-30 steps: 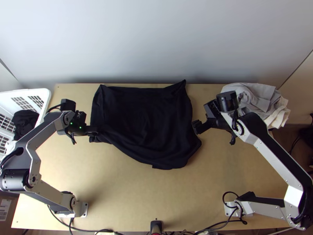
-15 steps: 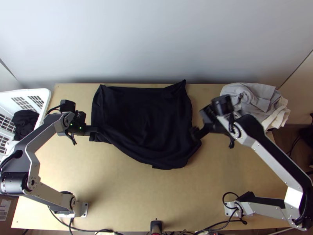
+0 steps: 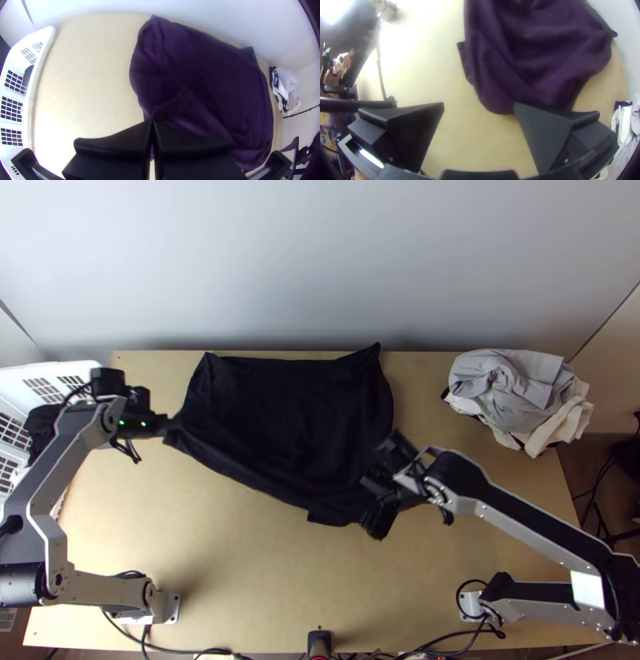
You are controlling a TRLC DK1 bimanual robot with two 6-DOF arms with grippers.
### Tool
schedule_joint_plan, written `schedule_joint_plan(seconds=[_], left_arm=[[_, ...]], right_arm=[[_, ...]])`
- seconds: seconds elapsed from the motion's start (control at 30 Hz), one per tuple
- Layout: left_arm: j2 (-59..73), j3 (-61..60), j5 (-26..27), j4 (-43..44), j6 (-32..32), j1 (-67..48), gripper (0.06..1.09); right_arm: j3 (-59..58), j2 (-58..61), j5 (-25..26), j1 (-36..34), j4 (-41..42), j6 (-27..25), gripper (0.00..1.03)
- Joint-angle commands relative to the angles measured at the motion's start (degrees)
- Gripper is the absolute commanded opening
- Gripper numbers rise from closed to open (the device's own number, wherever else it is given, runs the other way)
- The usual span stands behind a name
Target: Fold the t-shirt
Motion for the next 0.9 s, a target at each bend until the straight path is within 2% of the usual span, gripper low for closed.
schedule_joint_plan(seconds=[0.0,0.37,0.43,0.57,0.8,0.87], left_arm=[[-0.9,5.6,-0.1,-0.2,-2.4,1.8,0.10],[3.1,10.6,-0.1,1.5,-7.1,0.1,0.10],[4.2,12.1,-0.1,1.7,-7.6,-0.1,0.10],[5.3,13.0,-0.1,1.9,-8.2,-0.5,0.10],[6.0,11.4,0.0,2.5,-8.2,-0.6,0.10],[6.2,11.2,0.0,2.6,-8.1,-0.6,0.10]], right_arm=[[-0.3,4.1,-3.8,7.8,-0.5,-0.1,0.98],[6.9,17.1,-7.1,13.1,4.0,1.0,0.96],[9.3,19.6,-7.1,12.8,4.9,0.9,0.95],[12.7,24.2,-6.8,10.8,7.3,0.9,0.88],[16.6,29.2,-5.6,8.6,9.1,0.7,0.86],[17.5,30.1,-5.3,7.3,9.1,0.4,0.78]])
